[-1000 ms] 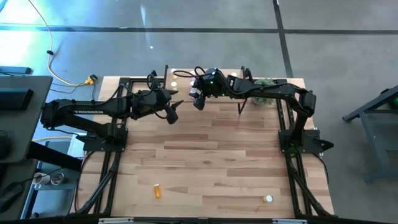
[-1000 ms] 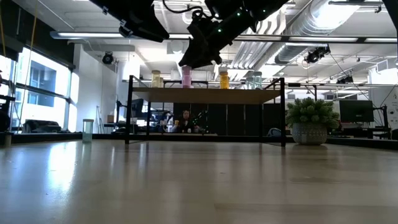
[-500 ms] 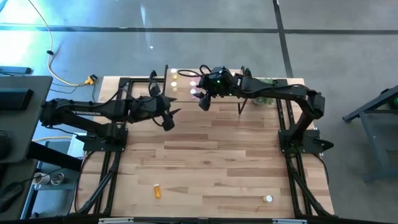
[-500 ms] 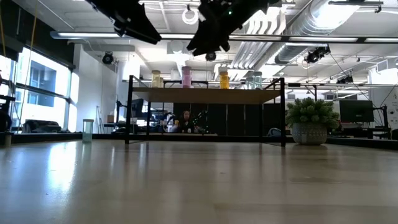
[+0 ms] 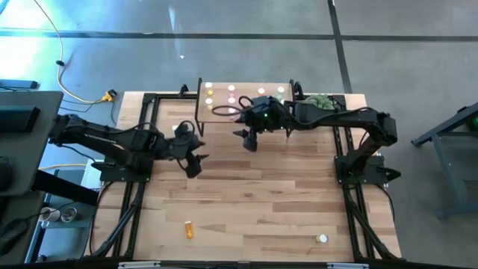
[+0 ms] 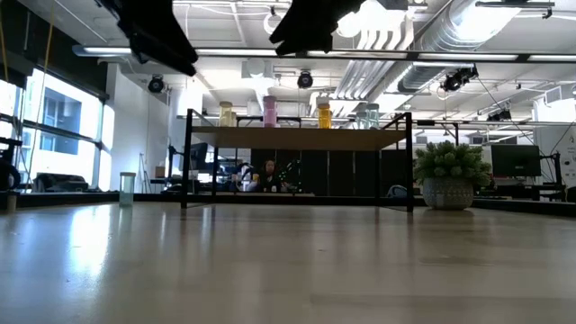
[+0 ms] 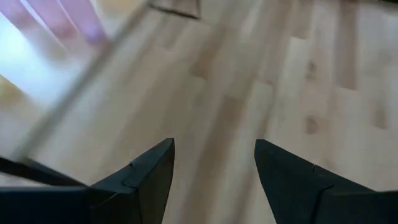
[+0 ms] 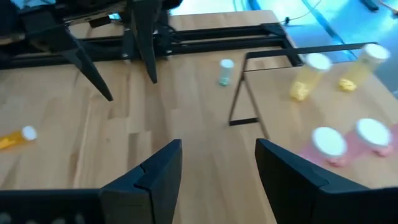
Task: Pick and place medicine bottles onto shelf by color
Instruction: Put the orange pill bottle on the shelf aligned with the other orange pill bottles
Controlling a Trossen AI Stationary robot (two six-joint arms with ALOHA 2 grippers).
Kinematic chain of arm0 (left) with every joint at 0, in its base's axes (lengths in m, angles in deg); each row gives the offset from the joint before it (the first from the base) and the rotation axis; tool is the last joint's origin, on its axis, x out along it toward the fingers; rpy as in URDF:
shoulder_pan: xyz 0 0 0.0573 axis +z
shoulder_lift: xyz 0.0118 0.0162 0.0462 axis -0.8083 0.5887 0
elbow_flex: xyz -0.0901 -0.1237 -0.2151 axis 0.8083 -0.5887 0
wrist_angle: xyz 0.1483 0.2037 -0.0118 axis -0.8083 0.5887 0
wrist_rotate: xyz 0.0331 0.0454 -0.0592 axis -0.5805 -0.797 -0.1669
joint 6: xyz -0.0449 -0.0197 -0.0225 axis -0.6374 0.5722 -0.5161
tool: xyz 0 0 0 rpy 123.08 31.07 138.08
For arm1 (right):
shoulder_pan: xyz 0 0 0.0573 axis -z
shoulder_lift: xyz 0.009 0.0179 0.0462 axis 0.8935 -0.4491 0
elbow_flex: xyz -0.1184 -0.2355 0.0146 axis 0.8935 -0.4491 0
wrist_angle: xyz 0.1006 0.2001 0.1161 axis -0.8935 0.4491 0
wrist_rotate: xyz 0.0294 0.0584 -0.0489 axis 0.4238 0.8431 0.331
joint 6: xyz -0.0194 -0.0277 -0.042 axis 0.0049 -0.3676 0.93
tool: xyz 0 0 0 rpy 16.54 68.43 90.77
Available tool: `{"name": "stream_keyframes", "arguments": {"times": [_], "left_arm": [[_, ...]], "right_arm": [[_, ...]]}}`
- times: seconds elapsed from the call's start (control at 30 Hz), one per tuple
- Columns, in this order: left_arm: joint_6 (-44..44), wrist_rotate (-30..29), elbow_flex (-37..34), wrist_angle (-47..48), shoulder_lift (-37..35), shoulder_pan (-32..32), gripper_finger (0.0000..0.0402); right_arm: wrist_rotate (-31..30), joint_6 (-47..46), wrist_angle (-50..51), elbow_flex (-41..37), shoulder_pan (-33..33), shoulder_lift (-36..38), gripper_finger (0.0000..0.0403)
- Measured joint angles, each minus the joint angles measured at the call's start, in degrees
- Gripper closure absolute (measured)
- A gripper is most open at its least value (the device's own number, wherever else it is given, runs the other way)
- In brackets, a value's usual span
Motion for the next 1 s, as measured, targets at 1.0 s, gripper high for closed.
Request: {"name": "stream_keyframes", "arguments": {"times": [1.0], "left_arm": [[-67.38, 13.90, -0.02, 2.20, 16.99, -32.62, 0.0190]], "right_arm": [[0.02, -5.95, 4.68, 0.00, -3.33, 0.00, 0.0208]]}}
